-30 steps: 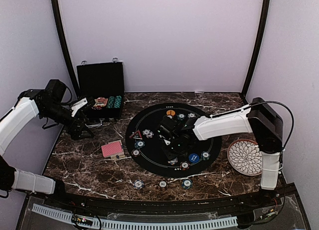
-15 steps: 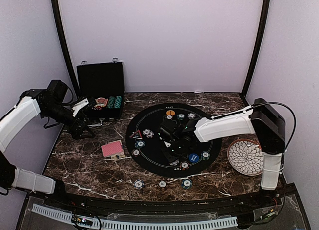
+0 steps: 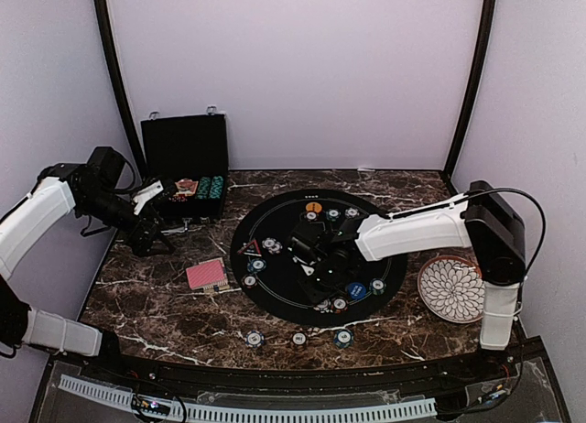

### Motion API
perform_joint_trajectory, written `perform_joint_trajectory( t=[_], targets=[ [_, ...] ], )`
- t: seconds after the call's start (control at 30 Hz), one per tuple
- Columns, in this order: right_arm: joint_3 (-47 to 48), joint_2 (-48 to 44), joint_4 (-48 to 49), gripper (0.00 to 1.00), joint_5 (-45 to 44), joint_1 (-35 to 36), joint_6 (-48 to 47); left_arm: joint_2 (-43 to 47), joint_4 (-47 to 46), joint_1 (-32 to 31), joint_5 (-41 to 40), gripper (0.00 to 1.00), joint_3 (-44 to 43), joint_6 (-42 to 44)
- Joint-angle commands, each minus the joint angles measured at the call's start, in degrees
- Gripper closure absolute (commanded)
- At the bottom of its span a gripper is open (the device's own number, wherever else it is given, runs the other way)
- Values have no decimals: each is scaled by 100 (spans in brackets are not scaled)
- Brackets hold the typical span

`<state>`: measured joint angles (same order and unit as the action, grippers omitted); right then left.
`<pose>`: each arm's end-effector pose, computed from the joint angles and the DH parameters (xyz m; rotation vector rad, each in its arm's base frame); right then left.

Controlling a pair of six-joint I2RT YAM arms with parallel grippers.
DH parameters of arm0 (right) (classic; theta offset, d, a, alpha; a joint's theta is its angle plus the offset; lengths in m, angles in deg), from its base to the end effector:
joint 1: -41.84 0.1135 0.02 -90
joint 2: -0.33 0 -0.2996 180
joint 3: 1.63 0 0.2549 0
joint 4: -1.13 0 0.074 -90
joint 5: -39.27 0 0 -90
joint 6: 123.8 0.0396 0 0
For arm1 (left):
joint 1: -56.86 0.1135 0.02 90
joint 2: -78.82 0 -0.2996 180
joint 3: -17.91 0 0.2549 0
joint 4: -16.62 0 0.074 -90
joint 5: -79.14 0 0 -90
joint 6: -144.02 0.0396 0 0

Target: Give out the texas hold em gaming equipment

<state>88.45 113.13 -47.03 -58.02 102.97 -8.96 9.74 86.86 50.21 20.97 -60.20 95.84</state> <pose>0.2015 0.3552 0.1842 -0.8451 2.6753 0.1914 0.2127 -0.0458 0.3390 1.1752 2.1716 -0.4784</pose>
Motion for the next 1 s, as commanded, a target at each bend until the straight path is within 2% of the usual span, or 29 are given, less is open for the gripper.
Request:
perform_joint_trajectory(
  t=[0.0, 0.17, 0.3, 0.5, 0.8, 0.97],
  targets=[
    [460, -188, -529, 62, -122, -20, -111, -15, 47, -24, 27, 1, -123, 103],
    [867, -402, -547, 42, -154, -255, -90, -109, -66, -29, -15, 1, 17, 143],
    [1091, -443, -475, 32, -58, -353, -53, -255, -240, -76, -139, 1, 280, 290],
    [1099, -533, -254, 24, 142, -437, 122, -643, -603, -309, -440, 1, 634, 676],
    [759, -867, 238, 3, 373, -513, 468, -1284, -1058, -705, -814, 1, 804, 1089],
    [525, -1001, 490, 2, 449, -557, 641, -1398, -1464, -877, -972, 1, 997, 1112]
  ],
)
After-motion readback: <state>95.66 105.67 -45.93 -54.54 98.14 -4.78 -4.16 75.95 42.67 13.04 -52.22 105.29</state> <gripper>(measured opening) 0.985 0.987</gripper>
